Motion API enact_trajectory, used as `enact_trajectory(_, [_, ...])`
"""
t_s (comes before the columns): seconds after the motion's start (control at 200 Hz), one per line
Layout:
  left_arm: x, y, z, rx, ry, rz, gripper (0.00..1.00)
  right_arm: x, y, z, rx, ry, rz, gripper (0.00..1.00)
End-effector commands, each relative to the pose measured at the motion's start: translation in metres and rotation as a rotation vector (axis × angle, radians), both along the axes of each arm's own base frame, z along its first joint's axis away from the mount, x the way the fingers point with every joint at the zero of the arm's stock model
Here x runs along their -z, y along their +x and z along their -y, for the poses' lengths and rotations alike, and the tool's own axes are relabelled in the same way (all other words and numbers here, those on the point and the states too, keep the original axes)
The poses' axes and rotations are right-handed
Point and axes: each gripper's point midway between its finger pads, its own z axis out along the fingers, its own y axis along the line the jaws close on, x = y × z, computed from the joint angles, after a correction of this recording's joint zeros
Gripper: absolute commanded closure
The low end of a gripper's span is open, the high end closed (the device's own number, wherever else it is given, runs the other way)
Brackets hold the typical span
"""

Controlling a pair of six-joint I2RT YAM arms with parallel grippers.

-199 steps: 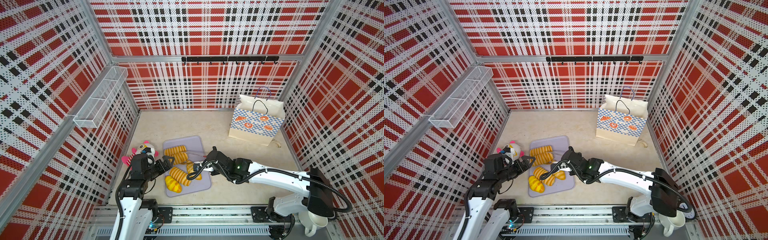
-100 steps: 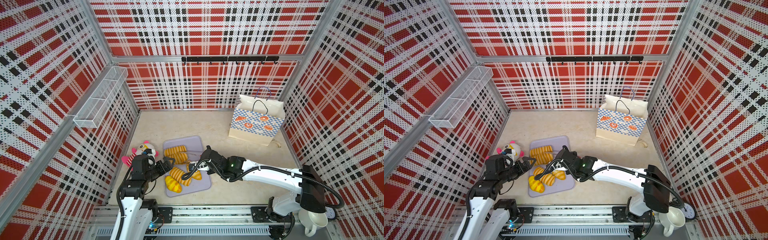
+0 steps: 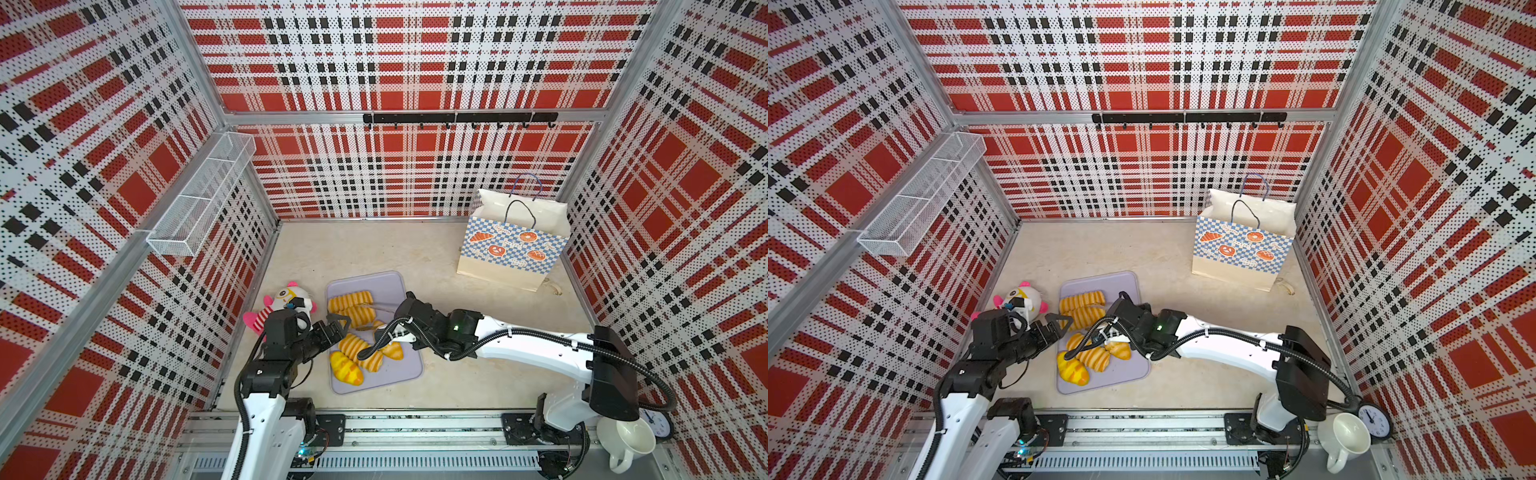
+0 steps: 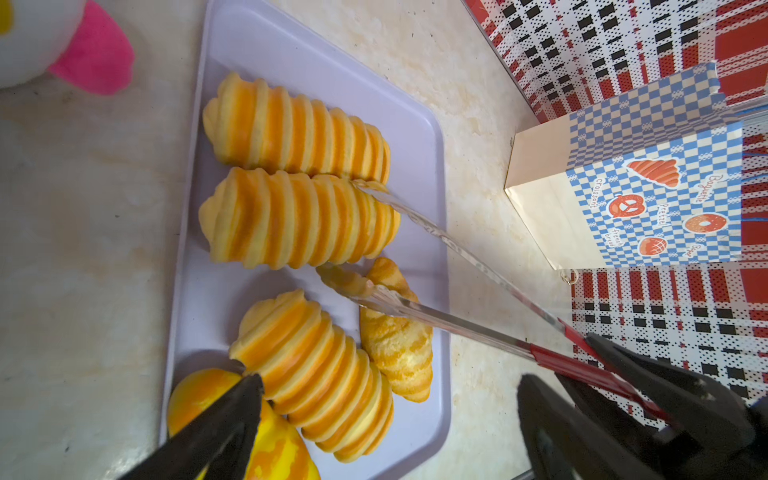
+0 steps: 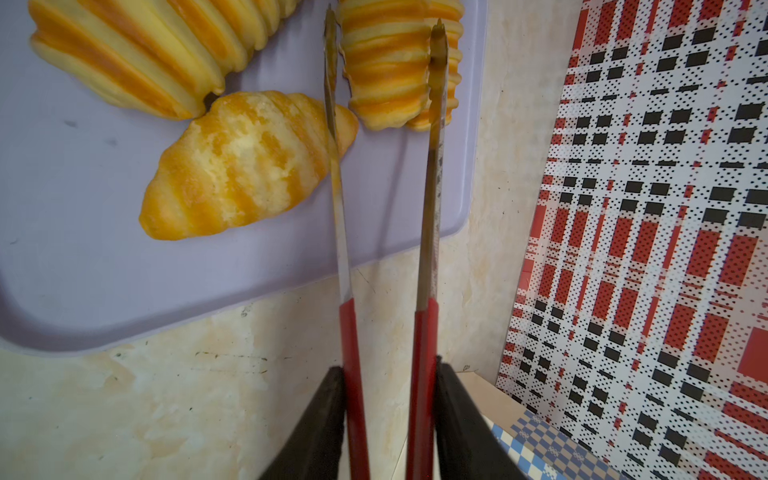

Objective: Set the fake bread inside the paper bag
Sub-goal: 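Close the tongs on the striped roll with the right gripper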

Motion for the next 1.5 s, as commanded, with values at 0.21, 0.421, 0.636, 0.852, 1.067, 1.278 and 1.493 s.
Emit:
enact_trajectory(0.21, [-0.004,0.005,0.001,0.002,-0.013,0.016,0.02,-0.011,0.007,-0.014,0.000,-0.023,0.072,0.68])
enact_trajectory(0.421, [-0.004,0.007,0.000,0.000,-0.010,0.015,0.02,-0.037,0.007,-0.006,0.031,0.061,0.126,0.74])
enact_trajectory(0.636, [-0.035,0.013,0.001,0.017,-0.008,0.095,0.02,-0.067,0.007,0.010,0.127,0.280,0.145,0.75])
enact_trajectory(0.852, [-0.072,0.020,0.005,0.037,-0.018,0.221,0.02,-0.092,0.010,0.033,0.245,0.486,0.144,0.77])
enact_trajectory(1.067, [-0.102,0.024,0.016,0.069,-0.081,0.336,0.02,-0.112,0.002,0.052,0.327,0.701,0.103,0.79])
enact_trajectory(1.278, [-0.125,0.022,0.031,0.085,-0.100,0.447,0.02,-0.120,-0.003,0.067,0.390,0.857,0.063,0.83])
enact_trajectory(1.493, [-0.132,0.019,0.061,0.148,-0.158,0.523,0.02,-0.127,0.000,0.081,0.473,0.987,0.044,0.85])
